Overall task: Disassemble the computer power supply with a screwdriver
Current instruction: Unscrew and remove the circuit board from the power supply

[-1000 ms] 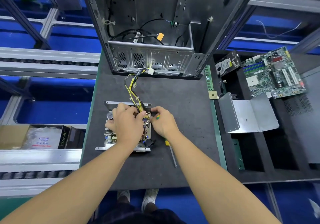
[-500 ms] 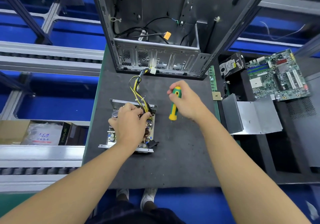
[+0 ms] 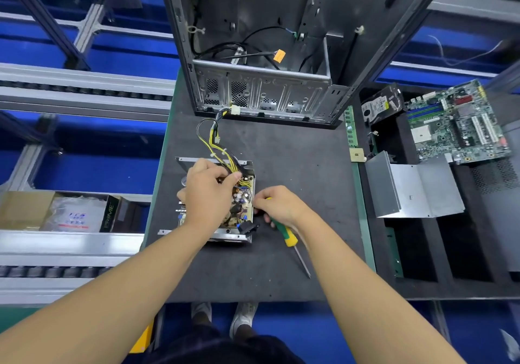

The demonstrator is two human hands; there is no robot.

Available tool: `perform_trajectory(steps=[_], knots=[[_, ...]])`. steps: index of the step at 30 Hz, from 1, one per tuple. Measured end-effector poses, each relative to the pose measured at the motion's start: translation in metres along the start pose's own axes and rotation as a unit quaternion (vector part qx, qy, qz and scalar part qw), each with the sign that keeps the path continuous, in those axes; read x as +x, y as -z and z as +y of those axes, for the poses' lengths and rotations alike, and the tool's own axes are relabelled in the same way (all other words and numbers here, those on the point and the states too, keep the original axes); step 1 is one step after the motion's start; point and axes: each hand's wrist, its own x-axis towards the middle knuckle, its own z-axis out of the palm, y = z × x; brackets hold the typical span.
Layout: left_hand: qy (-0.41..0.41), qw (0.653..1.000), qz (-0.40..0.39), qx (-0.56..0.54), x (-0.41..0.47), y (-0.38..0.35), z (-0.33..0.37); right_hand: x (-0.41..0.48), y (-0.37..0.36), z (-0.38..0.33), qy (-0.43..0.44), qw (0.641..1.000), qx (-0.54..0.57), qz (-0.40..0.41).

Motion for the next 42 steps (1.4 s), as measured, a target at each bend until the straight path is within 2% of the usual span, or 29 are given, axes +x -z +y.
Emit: perform_trajectory(steps=[7, 10, 12, 15, 18, 21, 23, 26, 29, 32, 36, 39, 42], knots=[[0.000, 1.000, 0.006, 0.004, 0.000, -0.002, -0.001, -0.002, 0.001, 0.005, 0.009, 0.999, 0.030, -0.012], [-0.007, 1.000, 0.004, 0.017, 0.001, -0.006, -0.004, -0.004, -0.002, 0.005, 0.010, 0.995, -0.091, 0.037], [-0.015, 1.000, 0.006, 0.026, 0.001, -0.011, -0.006, -0.008, -0.003, 0.003, -0.006, 0.987, -0.160, -0.001], [-0.036, 0.998, 0.009, 0.055, -0.001, -0.020, -0.008, -0.017, 0.002, -0.002, -0.034, 0.984, -0.069, -0.159], [-0.053, 0.996, 0.007, 0.065, 0.000, -0.023, -0.010, -0.018, 0.011, -0.001, -0.024, 0.976, 0.012, -0.217], [-0.067, 0.996, -0.010, 0.061, 0.002, -0.019, -0.013, -0.014, 0.010, 0.004, -0.008, 0.955, 0.143, -0.261], [-0.090, 0.993, -0.041, 0.064, 0.003, -0.010, -0.017, -0.012, 0.008, 0.009, -0.003, 0.942, 0.216, -0.257], [-0.168, 0.980, -0.082, 0.061, 0.005, 0.008, -0.030, -0.009, 0.008, 0.018, -0.012, 0.927, 0.295, -0.231], [-0.221, 0.968, -0.081, 0.082, 0.001, 0.019, -0.041, -0.008, 0.009, 0.025, -0.031, 0.908, 0.347, -0.232], [-0.238, 0.963, -0.083, 0.096, -0.001, 0.019, -0.045, -0.007, 0.009, 0.027, -0.059, 0.895, 0.383, -0.222], [-0.255, 0.952, -0.135, 0.104, 0.008, 0.027, -0.047, -0.011, 0.011, 0.025, -0.072, 0.884, 0.394, -0.242], [-0.320, 0.915, -0.195, 0.148, 0.019, 0.041, -0.050, -0.012, 0.013, 0.022, -0.083, 0.893, 0.369, -0.245], [-0.383, 0.879, -0.202, 0.199, 0.023, 0.048, -0.052, -0.010, 0.015, 0.017, -0.109, 0.903, 0.351, -0.221]])
